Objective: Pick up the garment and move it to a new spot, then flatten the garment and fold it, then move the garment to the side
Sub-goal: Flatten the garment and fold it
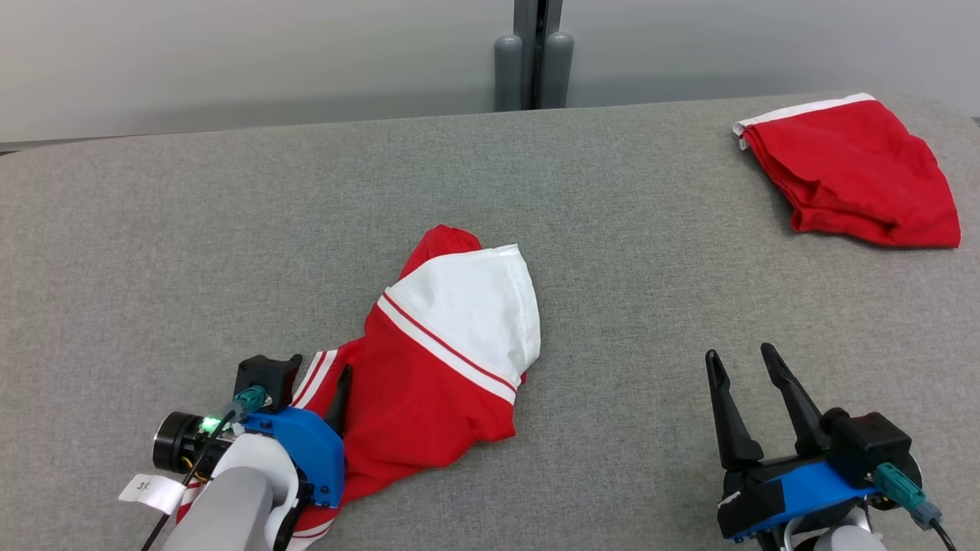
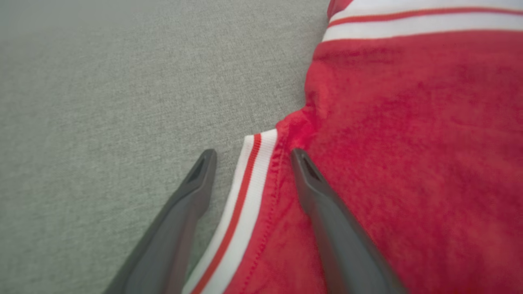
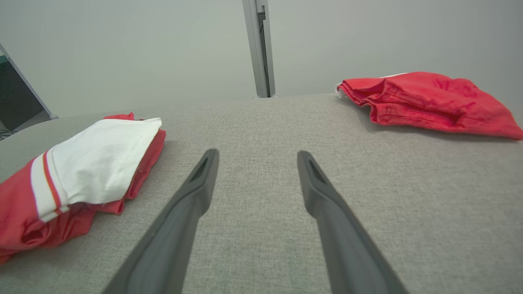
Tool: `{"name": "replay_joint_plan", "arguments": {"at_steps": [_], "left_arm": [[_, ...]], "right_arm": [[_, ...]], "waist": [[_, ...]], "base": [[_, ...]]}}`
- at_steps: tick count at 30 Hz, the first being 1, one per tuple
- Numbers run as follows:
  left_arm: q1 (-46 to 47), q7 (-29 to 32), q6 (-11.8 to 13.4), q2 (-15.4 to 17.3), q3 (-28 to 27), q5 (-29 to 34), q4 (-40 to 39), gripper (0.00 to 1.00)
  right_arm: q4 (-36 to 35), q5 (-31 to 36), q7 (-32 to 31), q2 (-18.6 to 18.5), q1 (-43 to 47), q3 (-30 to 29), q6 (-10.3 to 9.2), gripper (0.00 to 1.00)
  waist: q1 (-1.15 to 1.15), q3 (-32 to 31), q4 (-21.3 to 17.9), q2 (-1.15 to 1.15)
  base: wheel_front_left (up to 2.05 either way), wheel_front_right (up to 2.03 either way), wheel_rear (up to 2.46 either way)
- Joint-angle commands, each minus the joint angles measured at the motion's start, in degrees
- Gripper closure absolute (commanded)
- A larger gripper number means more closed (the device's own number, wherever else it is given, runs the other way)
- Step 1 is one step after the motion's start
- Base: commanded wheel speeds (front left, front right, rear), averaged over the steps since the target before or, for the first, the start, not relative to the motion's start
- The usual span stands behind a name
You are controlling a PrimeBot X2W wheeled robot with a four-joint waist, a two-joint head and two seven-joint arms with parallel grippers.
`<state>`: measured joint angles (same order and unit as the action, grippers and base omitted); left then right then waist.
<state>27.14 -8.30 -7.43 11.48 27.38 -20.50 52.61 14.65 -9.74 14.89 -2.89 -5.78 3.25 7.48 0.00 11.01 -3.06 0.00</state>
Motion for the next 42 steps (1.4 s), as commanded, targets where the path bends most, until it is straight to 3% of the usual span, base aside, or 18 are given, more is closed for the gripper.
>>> {"name": "replay_joint_plan", "arguments": {"at_steps": [1, 6, 7, 8, 9, 16, 22, 32, 36, 42], "left_arm": [[-0.24, 0.83, -0.03, -0.09, 1.52, -0.69, 1.03, 0.00], [0.34, 0.42, -0.09, -0.79, 6.24, -4.31, 0.91, 0.00], [0.48, 0.65, -0.09, -0.72, 7.14, -4.73, 1.08, 0.37], [0.66, 0.52, -0.09, -0.62, 7.86, -5.27, 1.30, 0.64], [0.92, 0.52, -0.09, -0.47, 8.53, -5.69, 1.59, 1.00], [4.55, -1.76, -0.02, 0.57, 11.23, -8.55, 2.73, 1.00], [10.18, -4.28, -0.02, 2.89, 10.34, -9.80, 3.33, 1.00], [26.67, -6.63, 0.02, 8.64, 7.67, -8.09, 2.80, 1.00], [32.19, -6.92, 0.92, 9.73, 6.40, -6.41, -0.16, 1.00], [29.27, -6.92, 1.80, 9.73, 4.46, -4.63, -7.68, 1.00]], "right_arm": [[0.08, 0.08, 0.31, 0.01, -0.70, 0.02, 0.03, 0.00], [-0.11, 0.05, 0.32, 0.01, -0.70, 0.31, 0.03, 0.00], [-0.16, 0.05, 0.33, 0.01, -0.66, 0.33, 0.03, 0.00], [-0.16, 0.03, 0.33, 0.01, -0.63, 0.36, 0.03, 0.00], [-0.19, 0.01, 0.34, 0.01, -0.61, 0.39, 0.02, 0.00], [-0.90, -0.61, 0.35, 0.00, -1.09, 0.80, 0.02, 0.00], [-1.49, -1.11, 0.36, 0.00, -1.02, 0.87, 0.02, 0.00], [-2.17, -1.88, 0.37, 0.00, -1.67, 0.05, 0.03, 0.00], [-2.64, -2.31, 0.36, 0.00, -1.36, -0.58, 0.03, 0.00], [-2.64, -2.47, 0.37, 0.01, -0.57, -0.92, 0.03, 0.00]], "waist": [[0.00, -0.05, -0.06, 0.00], [0.00, -0.11, -0.28, 0.00], [0.00, -0.13, -0.30, 0.00], [0.00, -0.17, -0.32, 0.00], [0.00, -0.15, -0.35, 0.00], [0.00, 0.07, -0.61, 0.00], [0.00, 0.33, -1.40, 0.00], [0.00, 2.31, -4.87, 0.00], [0.00, 2.98, -5.49, 0.00], [0.00, 2.34, -4.46, 0.00]], "base": [[0.00, 0.00, 0.00], [0.00, 0.00, 0.00], [0.00, 0.00, 0.00], [0.00, 0.00, 0.00], [0.00, 0.00, 0.00], [0.00, 0.00, 0.00], [0.00, 0.00, 0.00], [0.00, 0.00, 0.00], [0.00, 0.00, 0.00], [0.00, 0.00, 0.00]]}}
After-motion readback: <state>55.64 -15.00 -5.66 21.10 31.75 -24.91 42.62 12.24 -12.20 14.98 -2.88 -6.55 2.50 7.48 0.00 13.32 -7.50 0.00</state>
